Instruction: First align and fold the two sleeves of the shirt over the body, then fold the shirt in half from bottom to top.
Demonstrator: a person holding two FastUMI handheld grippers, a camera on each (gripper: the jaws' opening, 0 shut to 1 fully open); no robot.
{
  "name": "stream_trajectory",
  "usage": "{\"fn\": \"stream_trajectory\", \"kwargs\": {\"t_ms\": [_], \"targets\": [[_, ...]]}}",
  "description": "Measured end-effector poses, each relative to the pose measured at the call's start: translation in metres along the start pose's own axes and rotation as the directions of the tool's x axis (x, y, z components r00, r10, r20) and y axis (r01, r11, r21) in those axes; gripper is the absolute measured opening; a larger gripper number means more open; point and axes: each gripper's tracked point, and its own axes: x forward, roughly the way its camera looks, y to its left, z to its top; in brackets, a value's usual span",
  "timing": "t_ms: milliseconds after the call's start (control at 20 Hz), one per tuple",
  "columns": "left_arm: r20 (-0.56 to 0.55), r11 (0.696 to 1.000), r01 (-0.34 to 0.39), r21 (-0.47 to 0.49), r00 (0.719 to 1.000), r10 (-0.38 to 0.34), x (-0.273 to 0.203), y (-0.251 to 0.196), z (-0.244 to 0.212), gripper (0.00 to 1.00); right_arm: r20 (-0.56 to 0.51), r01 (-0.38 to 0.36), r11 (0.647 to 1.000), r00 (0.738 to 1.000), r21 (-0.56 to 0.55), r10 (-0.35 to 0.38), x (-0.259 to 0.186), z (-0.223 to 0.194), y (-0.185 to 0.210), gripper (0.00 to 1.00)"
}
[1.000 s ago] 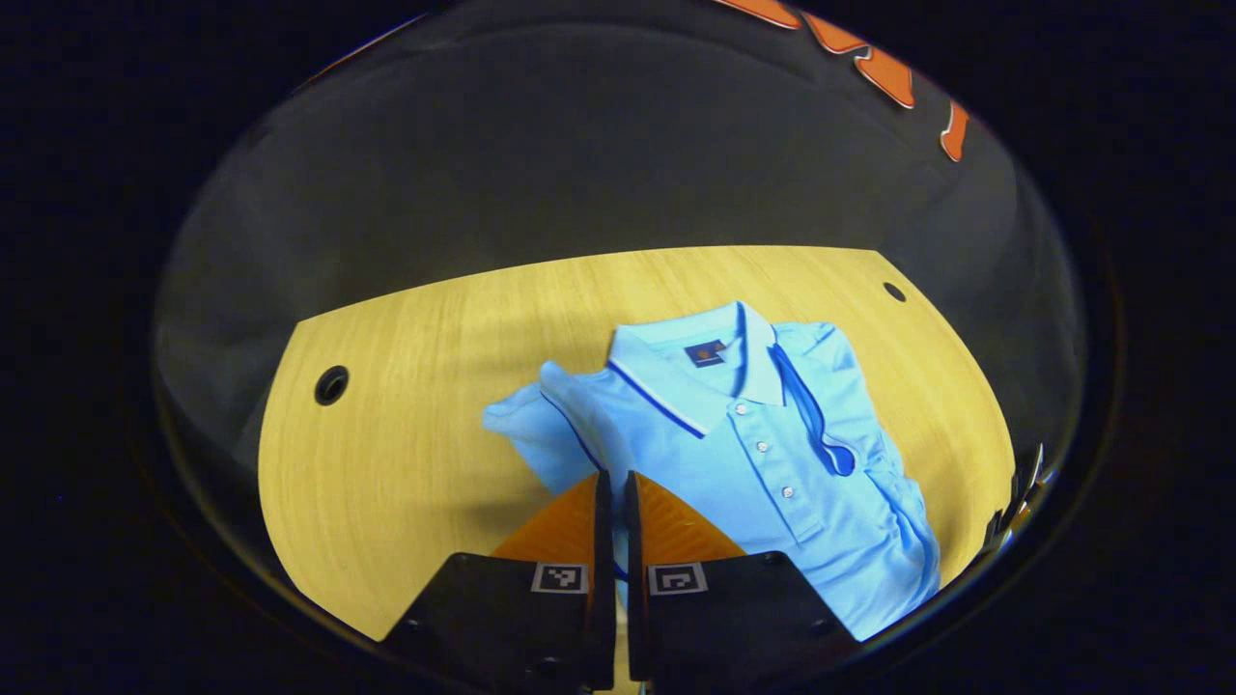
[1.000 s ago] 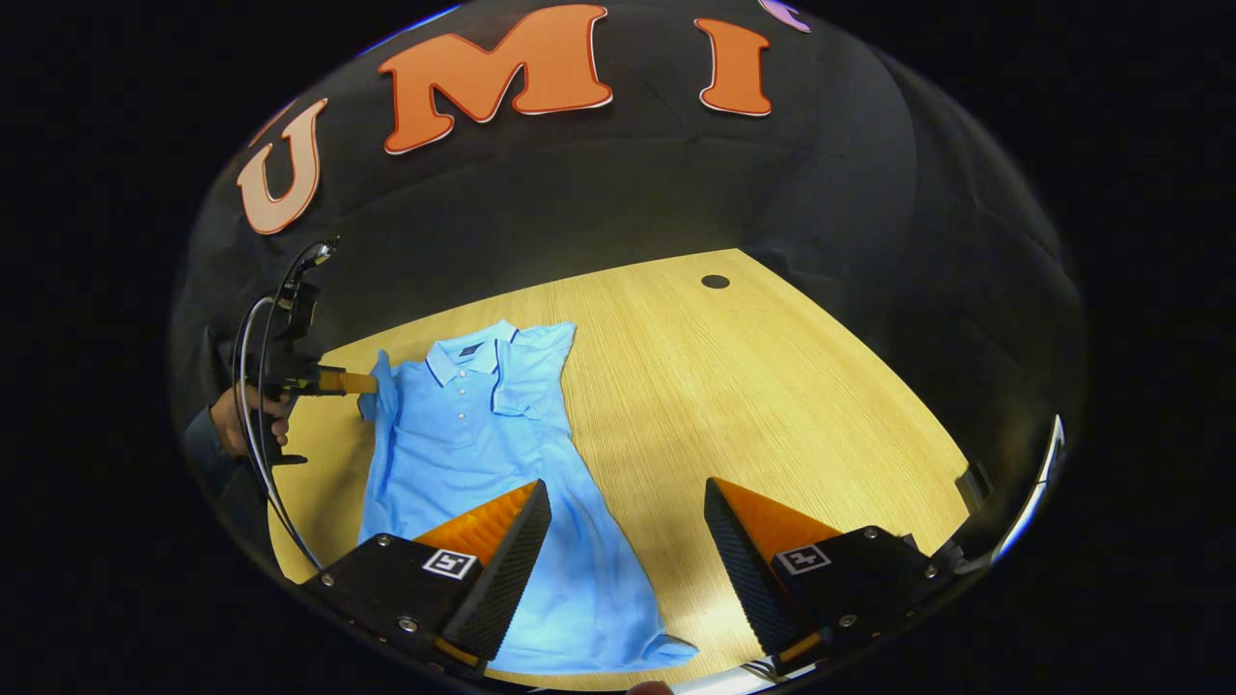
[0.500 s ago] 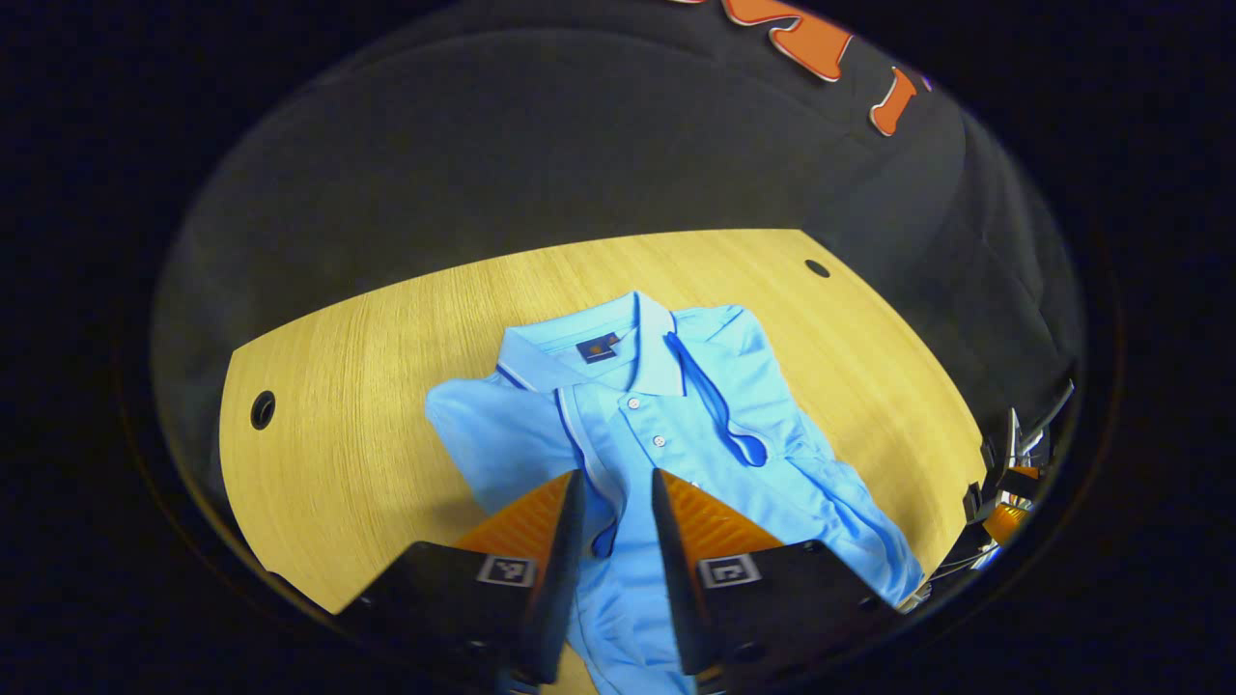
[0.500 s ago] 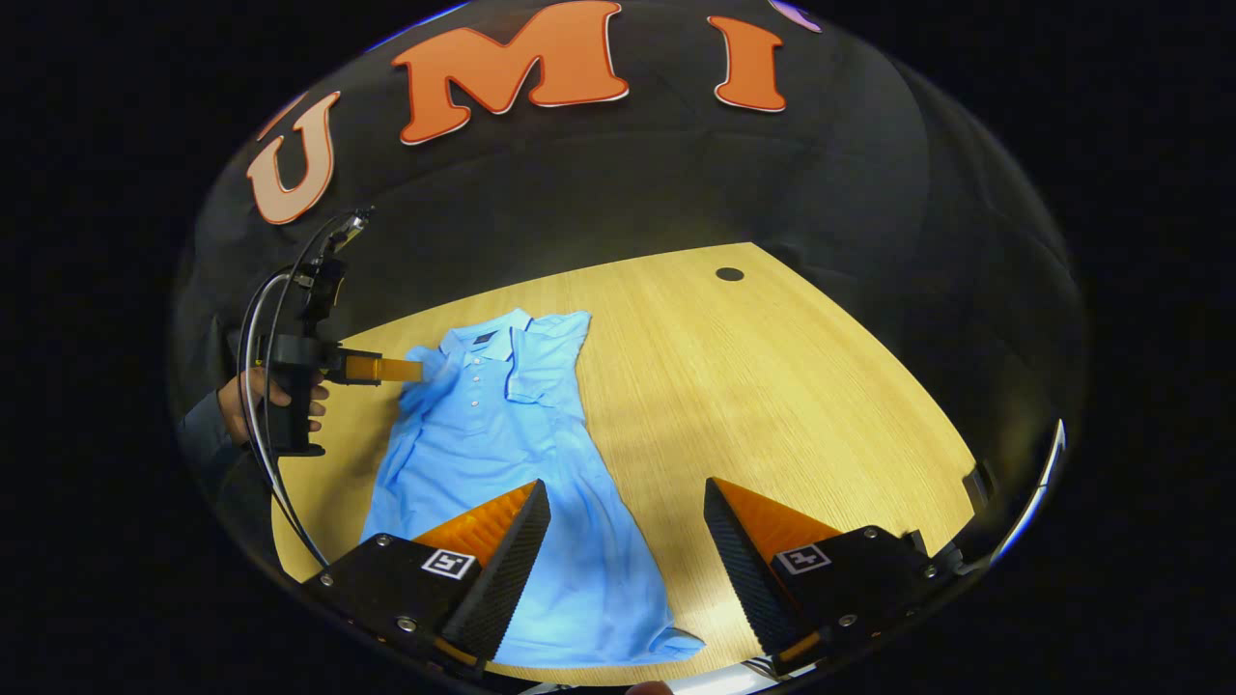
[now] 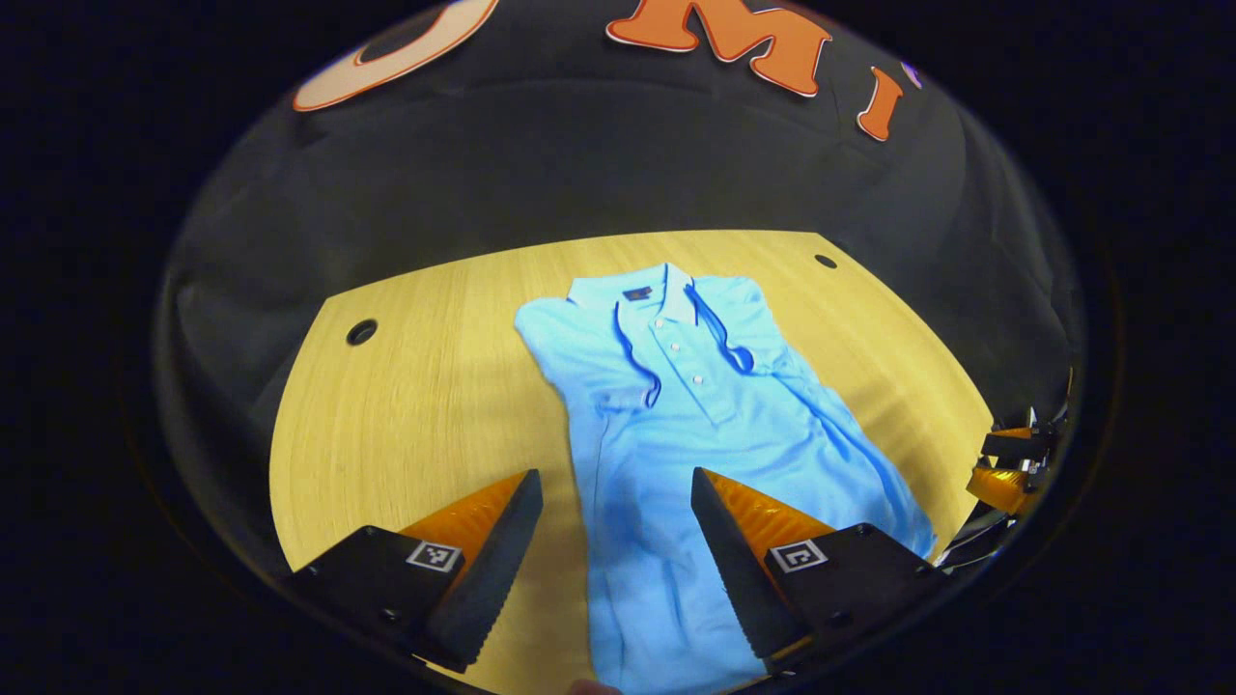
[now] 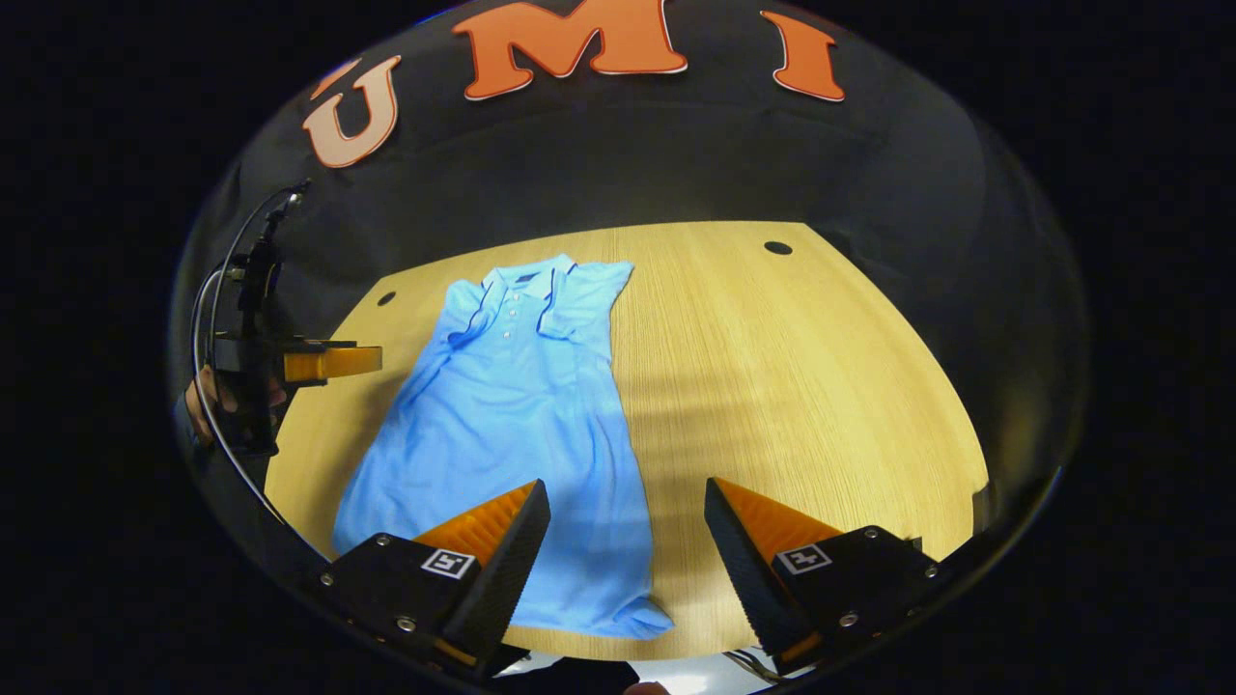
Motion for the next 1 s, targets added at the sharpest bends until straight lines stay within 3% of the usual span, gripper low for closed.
{"fn": "stream_trajectory", "kwargs": {"t_ms": [550,850,1000], "targets": [[-0.152,0.989,-0.094,-0.112,0.985,0.076,-0.057,-0.01,-0.165,1.0,-0.175,-0.058,0.995,0.984,-0.082,0.043,0.013,-0.097,0.004,0.98],[-0.224,0.982,-0.117,-0.151,0.971,0.081,-0.067,-0.011,-0.205,1.0,-0.214,-0.061,0.993,0.976,-0.103,0.037,0.016,-0.12,0.009,0.97],[-0.232,0.985,-0.135,-0.106,0.967,0.108,-0.065,-0.008,-0.212,1.0,-0.22,-0.041,0.992,0.975,-0.118,0.014,0.018,-0.122,0.008,0.91]]}}
